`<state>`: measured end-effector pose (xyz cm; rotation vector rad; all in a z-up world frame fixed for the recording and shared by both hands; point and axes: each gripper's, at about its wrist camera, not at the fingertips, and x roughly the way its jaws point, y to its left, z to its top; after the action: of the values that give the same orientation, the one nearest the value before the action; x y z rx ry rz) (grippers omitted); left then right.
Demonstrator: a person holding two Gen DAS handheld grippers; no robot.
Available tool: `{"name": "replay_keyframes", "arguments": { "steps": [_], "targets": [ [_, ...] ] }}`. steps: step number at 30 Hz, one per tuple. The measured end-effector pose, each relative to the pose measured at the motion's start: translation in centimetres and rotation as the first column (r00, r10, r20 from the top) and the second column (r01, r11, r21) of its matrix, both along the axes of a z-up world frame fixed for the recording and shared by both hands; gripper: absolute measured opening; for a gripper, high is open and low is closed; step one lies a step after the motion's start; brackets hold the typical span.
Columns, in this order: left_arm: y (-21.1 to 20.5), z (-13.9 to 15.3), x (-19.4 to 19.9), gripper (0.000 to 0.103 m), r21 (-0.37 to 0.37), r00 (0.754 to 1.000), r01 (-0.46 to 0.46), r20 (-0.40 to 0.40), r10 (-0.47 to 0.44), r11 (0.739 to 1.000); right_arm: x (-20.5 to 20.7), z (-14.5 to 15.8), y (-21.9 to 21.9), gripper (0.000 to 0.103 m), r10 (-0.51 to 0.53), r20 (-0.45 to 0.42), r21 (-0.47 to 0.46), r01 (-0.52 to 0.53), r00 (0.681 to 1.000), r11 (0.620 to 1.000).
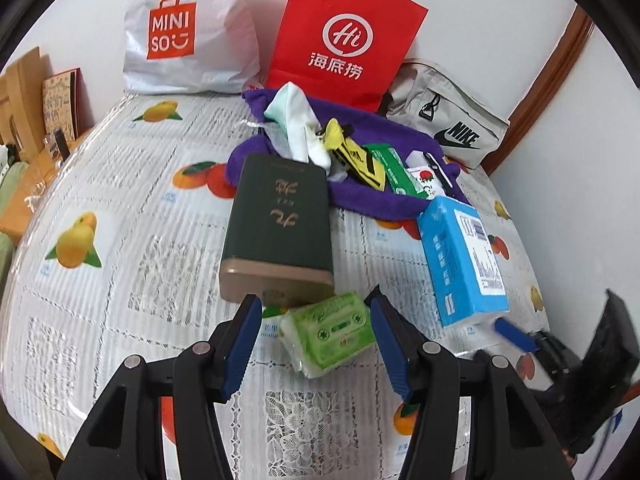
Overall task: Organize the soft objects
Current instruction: 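Move both grippers back toward the green tissue pack and second black strap, then grasp the second black watch strap with the right gripper while the left grasps the green tissue pack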
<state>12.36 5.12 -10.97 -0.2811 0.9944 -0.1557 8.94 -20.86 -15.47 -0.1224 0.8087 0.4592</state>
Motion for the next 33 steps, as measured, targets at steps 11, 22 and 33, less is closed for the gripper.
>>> {"name": "replay_keyframes", "arguments": {
  "steps": [11, 22, 33],
  "targets": [
    [0.7, -2.4, -0.4, 0.055, -0.016, 0.999, 0.003, -0.045, -0.004, 1.0, 1.3, -4.9, 1.7, 0.045, 0.029, -0.066, -0.07, -0.033, 0.997, 0.997],
    [0.3, -3.0, -0.6, 0.055, -0.028, 0.999, 0.014, -0.05, -0.015, 1.0, -0.7, -5.1, 1.9, 0.021, 0.078, -0.096, -0.087, -0.086, 0.992, 0.992],
    [0.9, -3.6, -1.2, 0.055, -0.047, 0.998, -0.001, -0.066, -0.002, 0.999, -0.9, -5.4, 3.5, 0.033, 0.071, -0.073, -0.05, -0.075, 0.995, 0.996]
  ]
}}
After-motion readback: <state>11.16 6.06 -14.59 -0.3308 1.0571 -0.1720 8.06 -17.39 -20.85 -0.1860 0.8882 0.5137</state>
